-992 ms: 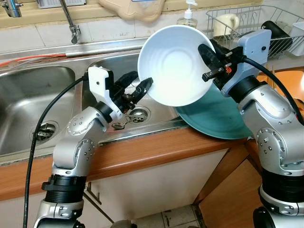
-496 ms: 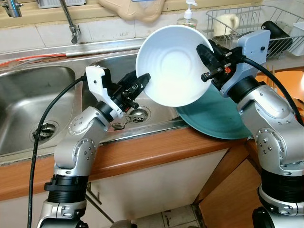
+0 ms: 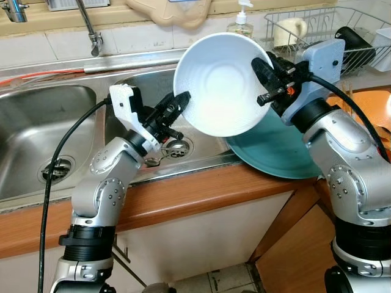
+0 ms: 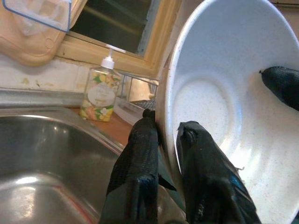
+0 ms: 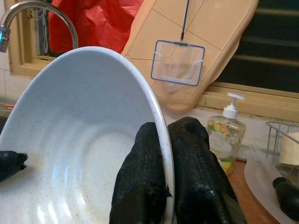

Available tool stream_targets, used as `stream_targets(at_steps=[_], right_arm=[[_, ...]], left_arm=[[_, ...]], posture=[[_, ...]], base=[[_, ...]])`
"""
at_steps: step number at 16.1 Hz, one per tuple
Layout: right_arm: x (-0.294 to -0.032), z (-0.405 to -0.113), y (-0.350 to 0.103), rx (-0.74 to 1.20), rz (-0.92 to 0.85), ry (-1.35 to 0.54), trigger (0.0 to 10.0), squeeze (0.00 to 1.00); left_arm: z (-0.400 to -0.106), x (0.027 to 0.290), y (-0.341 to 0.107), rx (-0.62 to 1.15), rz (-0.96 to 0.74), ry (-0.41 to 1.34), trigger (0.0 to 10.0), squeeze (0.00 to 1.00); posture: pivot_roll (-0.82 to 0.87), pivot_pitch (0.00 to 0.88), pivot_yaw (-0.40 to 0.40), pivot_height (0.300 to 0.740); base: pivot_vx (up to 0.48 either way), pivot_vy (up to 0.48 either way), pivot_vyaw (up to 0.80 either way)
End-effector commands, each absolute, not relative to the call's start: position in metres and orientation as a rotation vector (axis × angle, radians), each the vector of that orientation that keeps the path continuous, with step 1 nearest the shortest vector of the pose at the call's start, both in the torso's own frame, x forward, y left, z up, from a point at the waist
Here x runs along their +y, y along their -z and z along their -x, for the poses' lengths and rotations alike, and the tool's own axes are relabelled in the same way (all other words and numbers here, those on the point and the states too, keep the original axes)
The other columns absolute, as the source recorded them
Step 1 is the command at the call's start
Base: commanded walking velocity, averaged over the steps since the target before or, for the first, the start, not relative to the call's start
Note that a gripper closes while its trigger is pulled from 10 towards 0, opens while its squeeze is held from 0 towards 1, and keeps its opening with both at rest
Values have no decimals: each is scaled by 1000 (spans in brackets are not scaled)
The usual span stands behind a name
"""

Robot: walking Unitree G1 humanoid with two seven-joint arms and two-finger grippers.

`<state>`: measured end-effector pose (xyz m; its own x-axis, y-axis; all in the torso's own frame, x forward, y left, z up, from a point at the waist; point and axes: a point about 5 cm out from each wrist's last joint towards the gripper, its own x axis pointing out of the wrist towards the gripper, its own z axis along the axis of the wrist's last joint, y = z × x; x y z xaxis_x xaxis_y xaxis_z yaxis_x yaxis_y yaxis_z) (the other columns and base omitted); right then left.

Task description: Kitchen organization

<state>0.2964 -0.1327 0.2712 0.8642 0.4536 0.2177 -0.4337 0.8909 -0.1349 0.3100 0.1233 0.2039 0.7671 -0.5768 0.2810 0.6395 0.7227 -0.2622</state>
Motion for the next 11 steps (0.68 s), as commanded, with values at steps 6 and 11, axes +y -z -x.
stream_targets(at_steps=[6,11], right_arm=[[-132,-291,-278,-279,82,-491,10000,1000],[-133,-291,-278,-276,86,-486,10000,1000]], left_arm=[[-314,137,-205,-196,367,607,0,0],[-314,138,-208,-215,403,585,0,0]], posture=[[-39,0,67,740],[-40,0,66,740]], base=[[0,0,0],[0,0,0]])
